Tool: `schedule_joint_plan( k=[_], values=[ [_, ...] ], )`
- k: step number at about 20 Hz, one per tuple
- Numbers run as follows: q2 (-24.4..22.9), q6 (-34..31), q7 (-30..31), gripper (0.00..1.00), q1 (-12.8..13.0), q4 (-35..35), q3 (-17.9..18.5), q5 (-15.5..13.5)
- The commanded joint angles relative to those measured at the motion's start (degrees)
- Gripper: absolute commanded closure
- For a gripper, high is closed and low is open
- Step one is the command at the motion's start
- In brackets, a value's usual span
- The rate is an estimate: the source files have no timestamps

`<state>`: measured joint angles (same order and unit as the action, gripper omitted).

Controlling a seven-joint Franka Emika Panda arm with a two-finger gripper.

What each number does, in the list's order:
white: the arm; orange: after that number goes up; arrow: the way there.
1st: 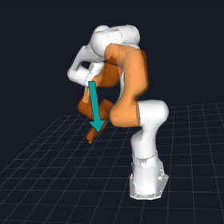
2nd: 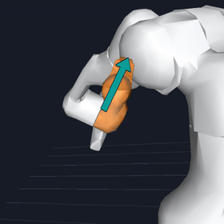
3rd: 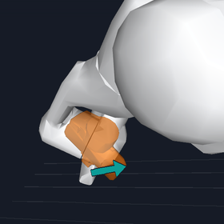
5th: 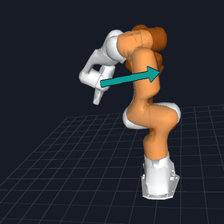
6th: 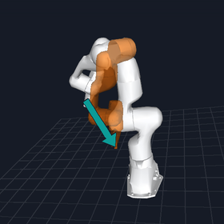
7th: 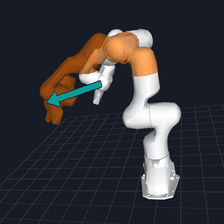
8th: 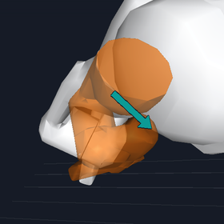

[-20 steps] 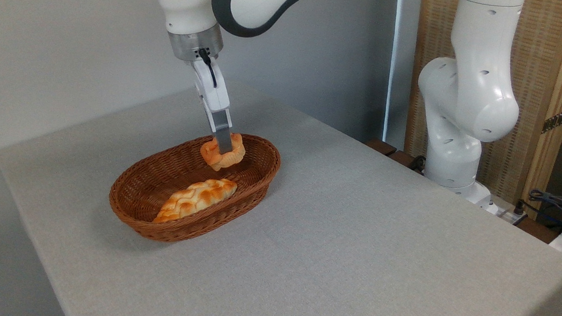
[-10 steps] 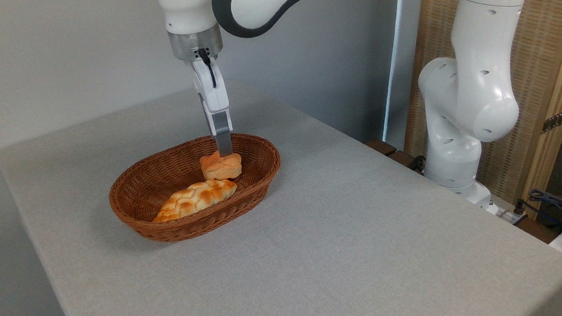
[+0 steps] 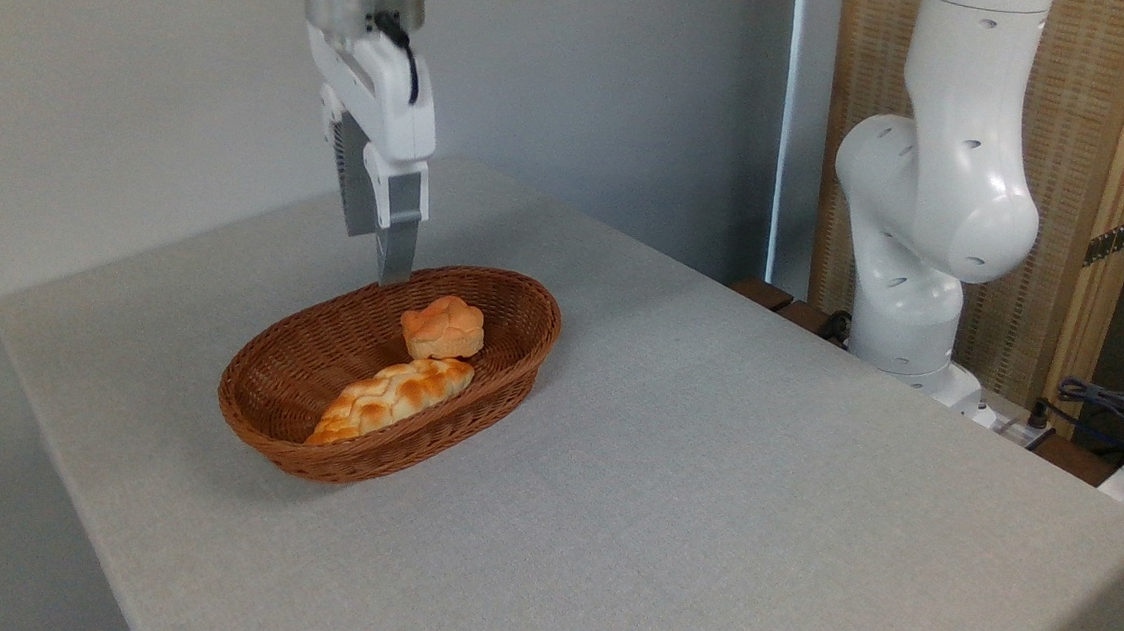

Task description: Put bread into the basket

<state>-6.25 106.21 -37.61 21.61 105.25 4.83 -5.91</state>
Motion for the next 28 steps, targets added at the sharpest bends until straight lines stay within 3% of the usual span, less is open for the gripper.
schedule_joint_plan(
  k=[1,7,15,17,20,22,25,28],
  values=[
    [3.2,-7.5,0.4,0.00,0.4,-8.7,4.1,0.7],
    [6.9,-11.5,-0.1,0.00,0.4,-16.6,9.7,0.6],
    [6.7,-12.4,-0.8,0.00,0.4,-17.1,13.4,0.5],
    [6.7,-13.3,-0.7,0.00,-2.0,-16.8,11.4,0.5],
    [6.7,-15.2,-0.4,0.00,-10.3,-16.5,2.0,0.7],
    [6.7,-16.8,-0.6,0.00,-10.9,-16.5,1.2,1.0],
    [6.7,-18.0,-1.0,0.00,-10.9,-16.6,0.8,3.9],
    [6.6,-18.0,-1.1,0.00,-11.2,-16.5,0.4,4.0]
  ],
)
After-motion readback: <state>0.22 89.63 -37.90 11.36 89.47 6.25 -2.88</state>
